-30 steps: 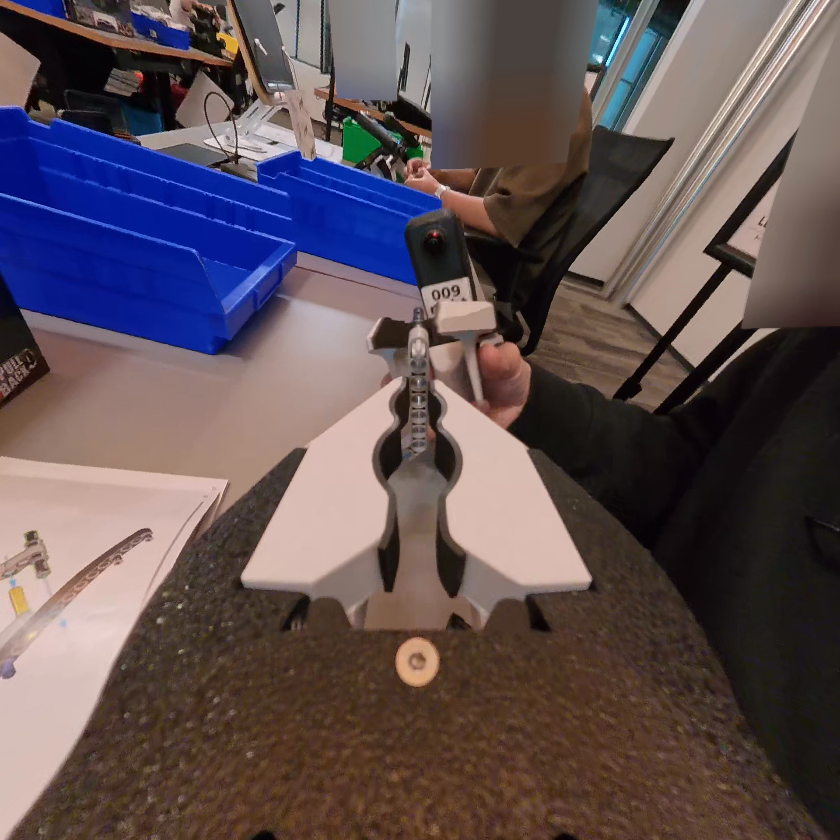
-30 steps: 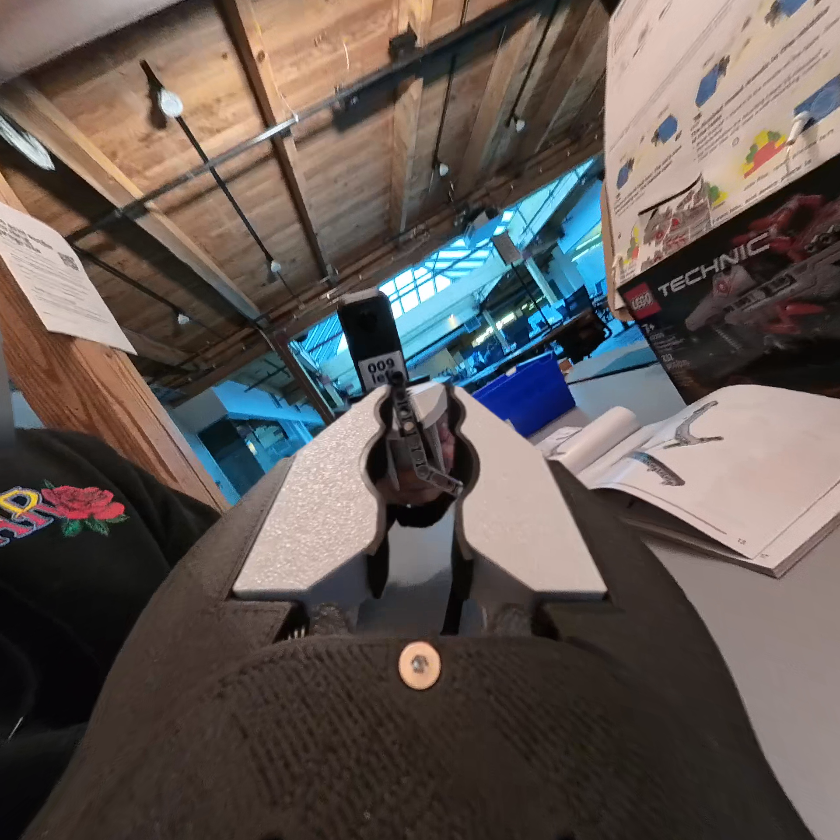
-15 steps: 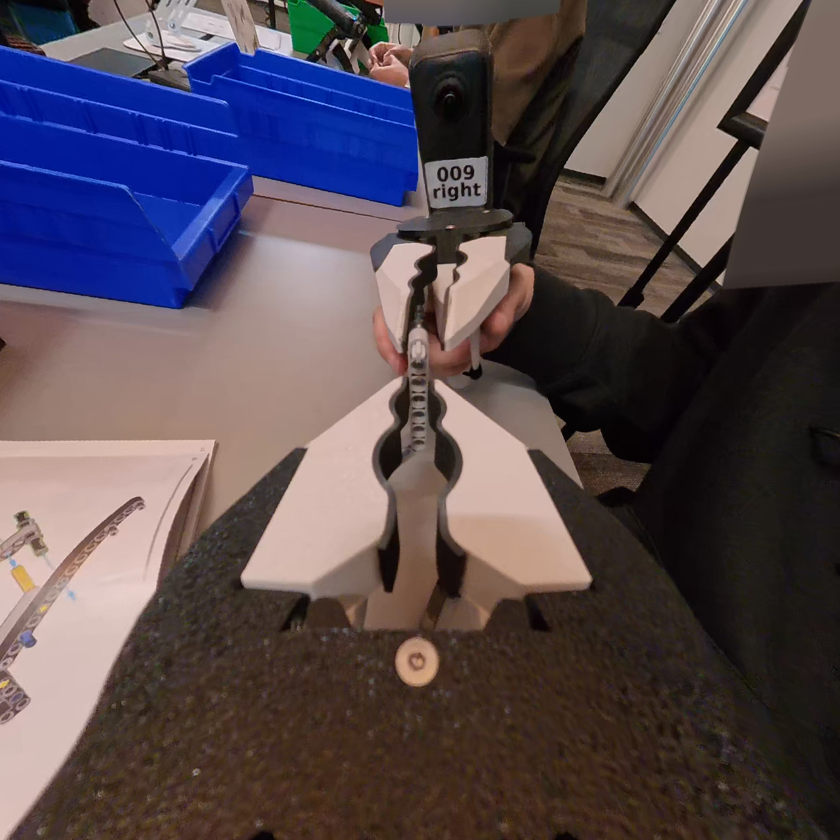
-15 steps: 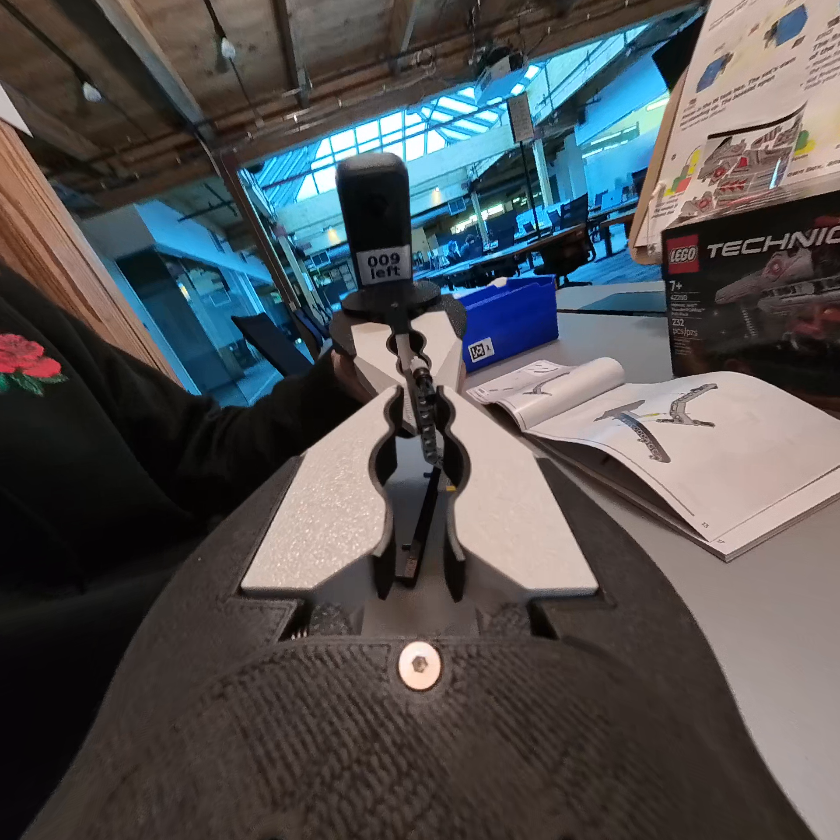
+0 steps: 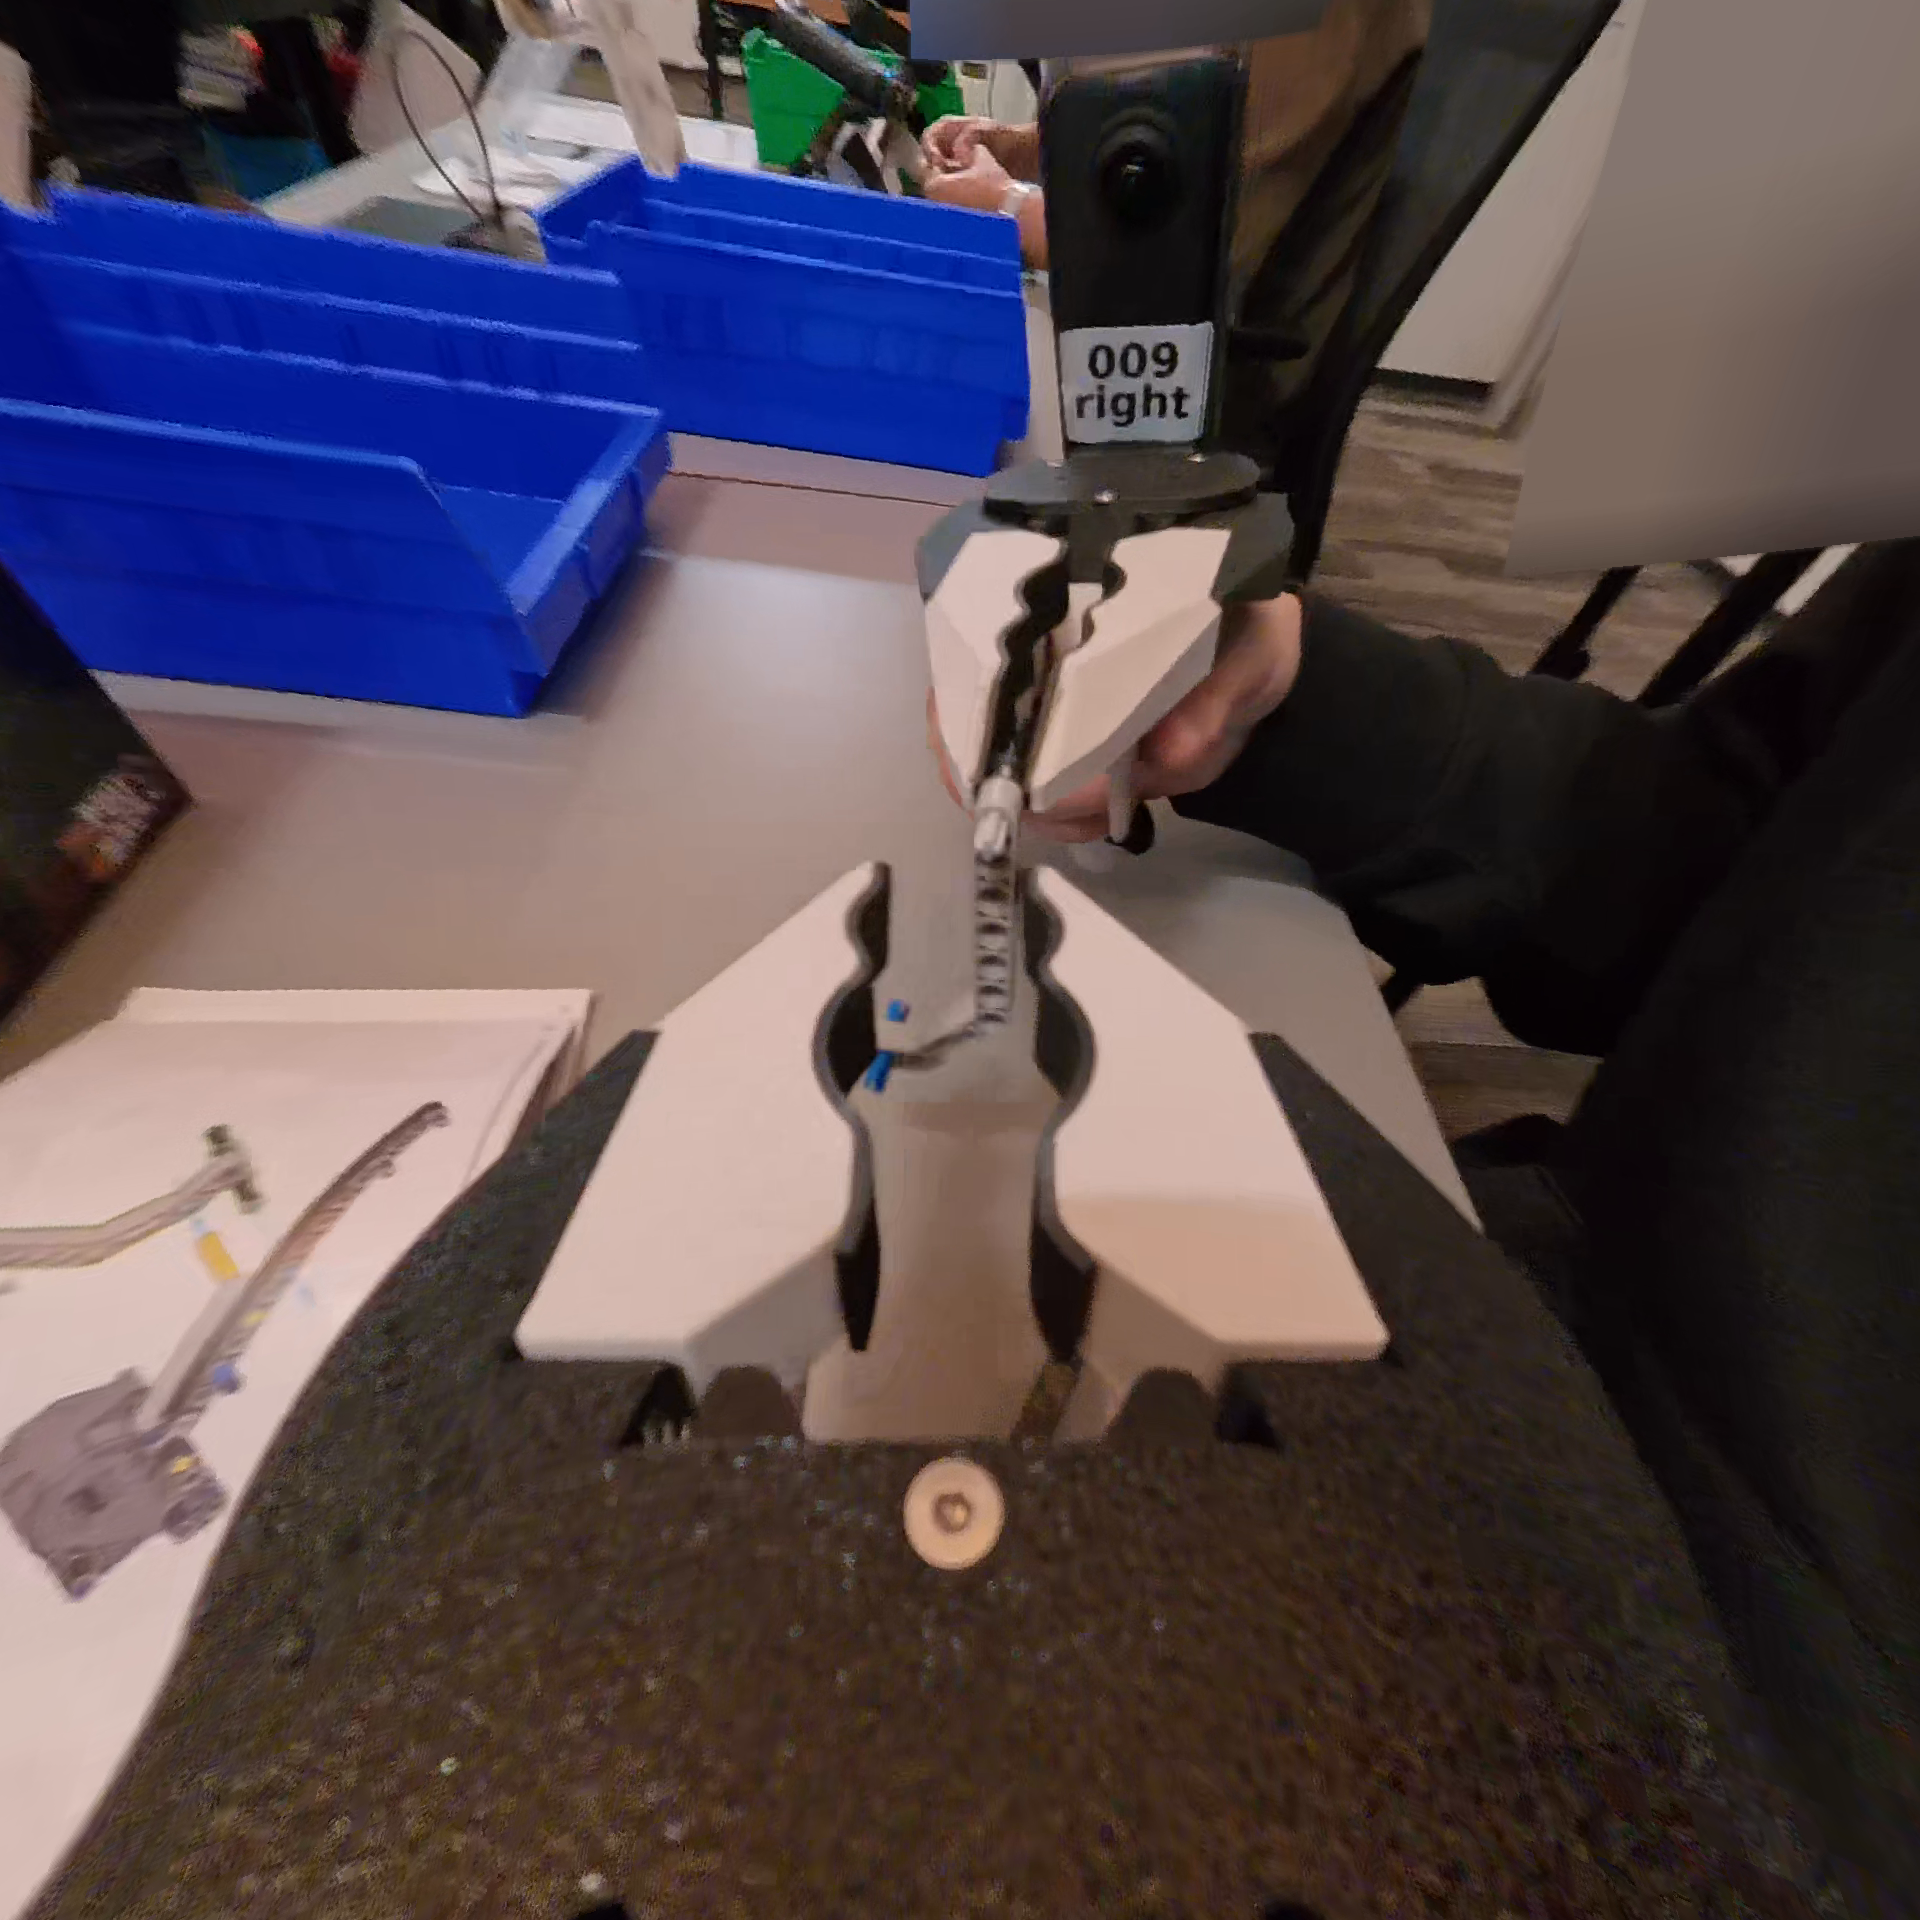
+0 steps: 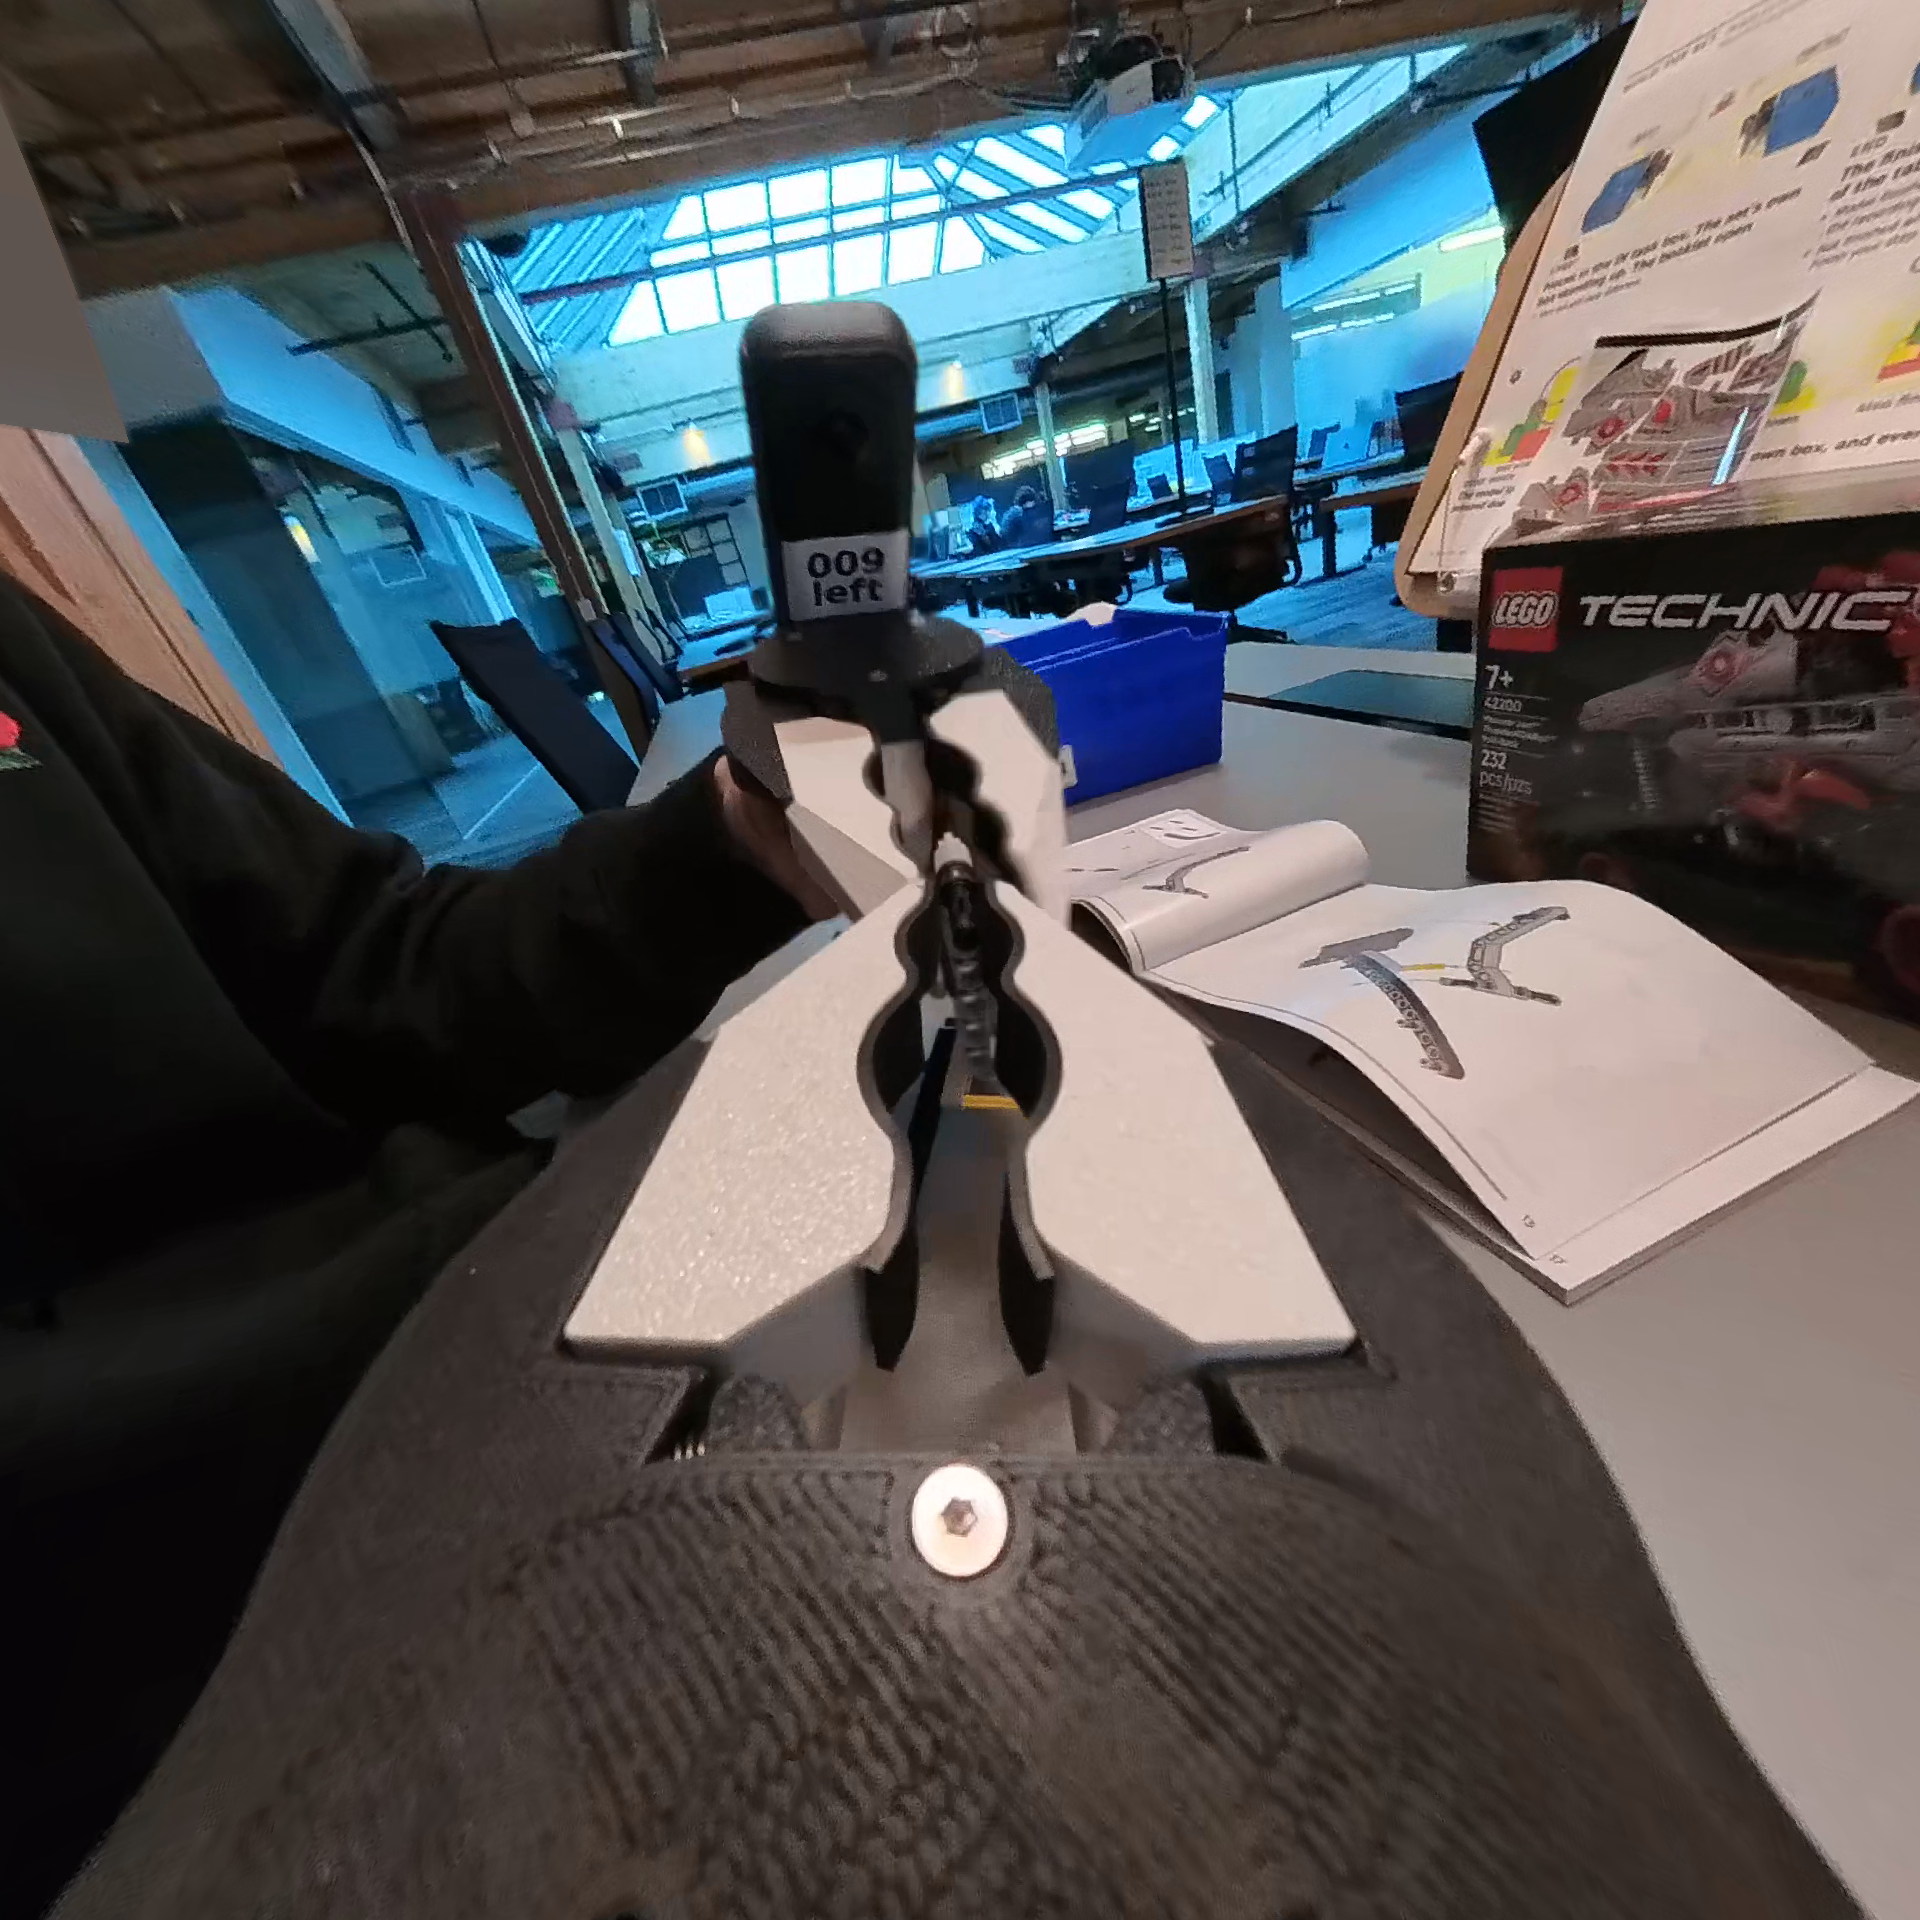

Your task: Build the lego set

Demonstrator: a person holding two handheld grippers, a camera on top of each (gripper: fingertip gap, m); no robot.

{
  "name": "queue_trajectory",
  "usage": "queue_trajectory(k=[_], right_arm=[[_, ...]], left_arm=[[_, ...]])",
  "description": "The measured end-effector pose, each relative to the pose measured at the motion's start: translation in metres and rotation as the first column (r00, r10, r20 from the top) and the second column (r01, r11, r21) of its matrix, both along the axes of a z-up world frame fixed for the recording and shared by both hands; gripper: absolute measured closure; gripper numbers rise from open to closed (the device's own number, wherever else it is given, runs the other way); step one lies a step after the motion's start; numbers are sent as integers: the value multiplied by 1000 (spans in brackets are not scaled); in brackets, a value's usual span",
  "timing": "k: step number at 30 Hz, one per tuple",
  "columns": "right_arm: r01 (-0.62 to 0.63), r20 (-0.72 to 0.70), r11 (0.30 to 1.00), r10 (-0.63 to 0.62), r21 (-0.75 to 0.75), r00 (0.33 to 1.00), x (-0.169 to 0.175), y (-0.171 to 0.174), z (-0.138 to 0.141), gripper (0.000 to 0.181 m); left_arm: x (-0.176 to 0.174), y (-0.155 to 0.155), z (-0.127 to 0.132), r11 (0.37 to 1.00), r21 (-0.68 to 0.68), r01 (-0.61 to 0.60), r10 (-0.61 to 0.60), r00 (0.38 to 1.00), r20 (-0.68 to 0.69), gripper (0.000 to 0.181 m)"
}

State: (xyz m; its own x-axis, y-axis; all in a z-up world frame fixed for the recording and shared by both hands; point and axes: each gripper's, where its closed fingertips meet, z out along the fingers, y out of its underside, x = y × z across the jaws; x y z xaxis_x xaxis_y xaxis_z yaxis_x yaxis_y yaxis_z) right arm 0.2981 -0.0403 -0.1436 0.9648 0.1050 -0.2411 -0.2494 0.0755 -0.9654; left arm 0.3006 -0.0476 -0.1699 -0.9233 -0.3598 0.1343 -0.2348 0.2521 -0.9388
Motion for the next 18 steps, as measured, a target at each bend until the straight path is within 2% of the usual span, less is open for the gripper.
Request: queue_trajectory(k=[1, 5, 9, 10, 12, 18], right_arm=[[-6, 5, 1000, 6, -9, 1000, -1, 0, -2, 177], [-9, 1, 1000, 9, -1, 1000, -2, 2, 0, 177], [-20, 14, 999, 21, -41, 1000, -6, 3, -6, 176], [-19, 20, 999, 20, -26, 1000, -7, 2, -3, 170], [-21, 52, 1000, 22, -18, 998, -8, 0, 0, 177], [-28, 142, 992, 45, -123, 989, -15, 1, -6, 177]], left_arm=[[0, 1, 3, 1000, 0, -2, 2, 1000, 29, 158], [-6, -3, 13, 999, -25, 43, -42, 998, 39, 176], [-8, -2, 7, 998, 21, 57, -58, 997, 41, 176], [-7, -3, 8, 999, 11, 53, -53, 997, 48, 176], [-10, -5, 11, 997, -37, 74, -73, 997, 16, 176], [-18, -4, 8, 988, -97, 121, -125, 992, -28, 176]])
